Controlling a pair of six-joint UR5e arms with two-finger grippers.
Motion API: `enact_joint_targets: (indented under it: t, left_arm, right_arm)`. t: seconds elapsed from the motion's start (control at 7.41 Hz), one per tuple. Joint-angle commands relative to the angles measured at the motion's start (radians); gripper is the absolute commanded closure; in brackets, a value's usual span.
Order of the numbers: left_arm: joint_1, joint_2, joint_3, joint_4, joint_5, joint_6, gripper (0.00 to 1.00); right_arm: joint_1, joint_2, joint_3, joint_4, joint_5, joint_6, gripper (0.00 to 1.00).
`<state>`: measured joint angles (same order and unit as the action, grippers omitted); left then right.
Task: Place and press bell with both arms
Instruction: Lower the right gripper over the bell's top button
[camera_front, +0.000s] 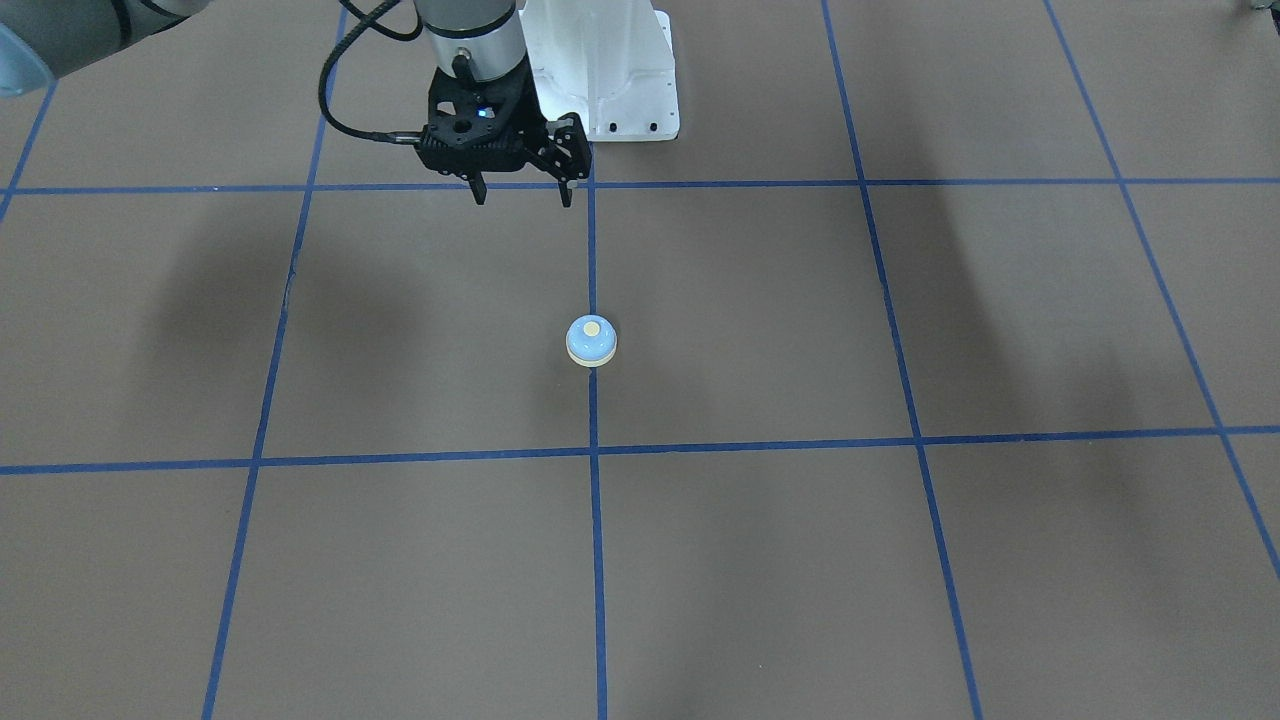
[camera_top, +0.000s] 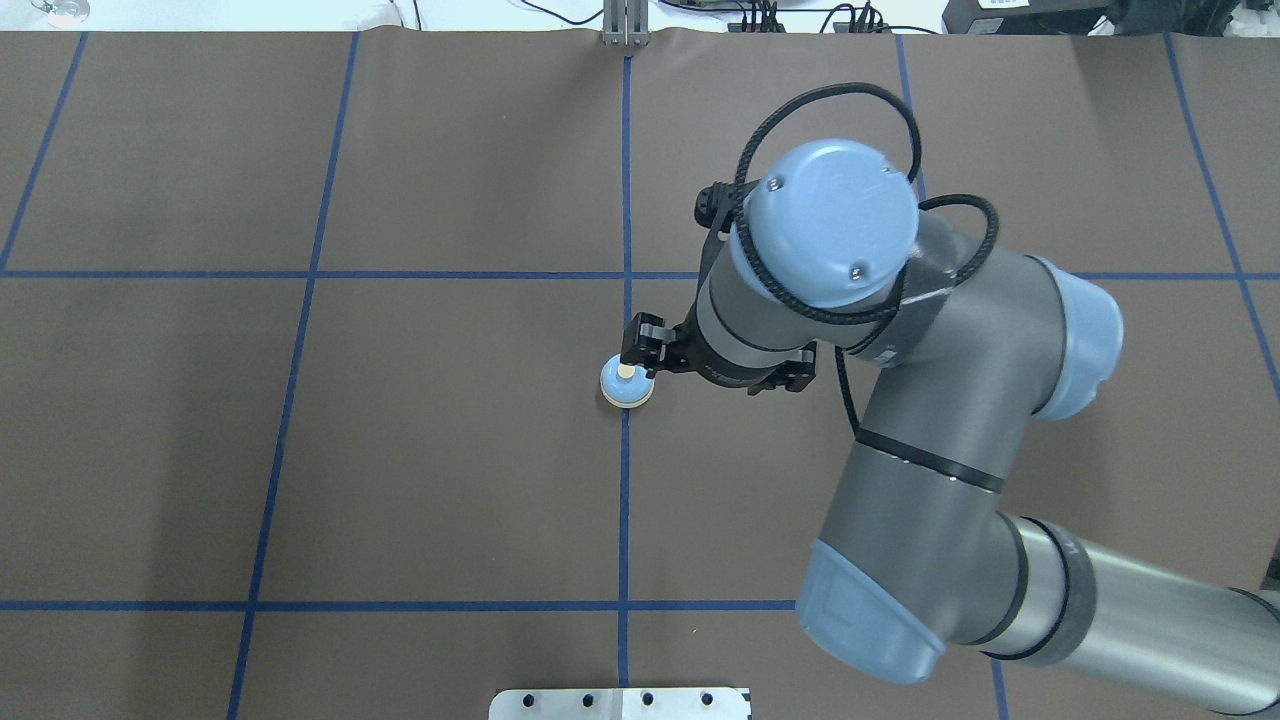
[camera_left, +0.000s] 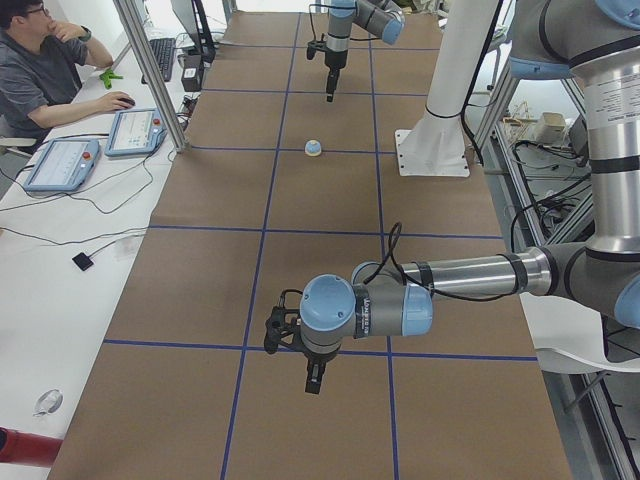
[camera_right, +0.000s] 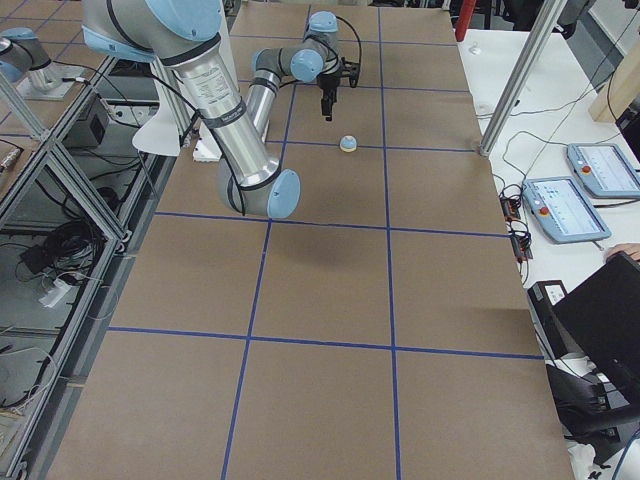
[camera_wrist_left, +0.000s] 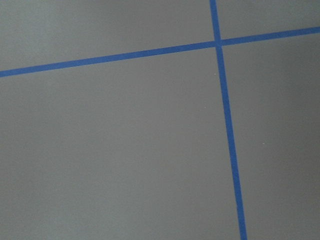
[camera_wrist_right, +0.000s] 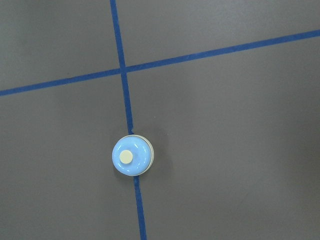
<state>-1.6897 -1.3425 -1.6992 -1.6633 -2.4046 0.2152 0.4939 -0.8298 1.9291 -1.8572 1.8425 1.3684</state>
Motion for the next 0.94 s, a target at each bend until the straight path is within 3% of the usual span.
enact_joint_targets:
  t: [0.0,0.13,0.27,0.4,0.67,0.81]
  left_arm:
    - [-0.001,0.003,0.001,-0.003,-0.016,0.001,0.0]
    - [0.001,0.003,0.001,-0.003,-0.016,0.001,0.0]
    - [0.001,0.003,0.0,-0.003,-0.016,0.001,0.0]
    - [0.002,0.003,0.003,-0.003,-0.016,-0.002,0.0]
    - [0.002,0.002,0.001,-0.004,-0.016,-0.002,0.0]
    - [0.002,0.0,0.001,-0.004,-0.016,-0.002,0.0]
  right_arm:
    - [-0.02,0.119,-0.183,-0.007,-0.032,-0.078,0.0]
    - [-0.018,0.135,-0.215,-0.001,-0.049,-0.159,0.0]
    - [-0.015,0.132,-0.267,0.082,-0.055,-0.187,0.0]
    - [-0.014,0.136,-0.333,0.148,-0.069,-0.187,0.07]
    - [-0.011,0.135,-0.381,0.223,-0.075,-0.205,0.88]
    - [-0.008,0.136,-0.39,0.223,-0.074,-0.203,1.0]
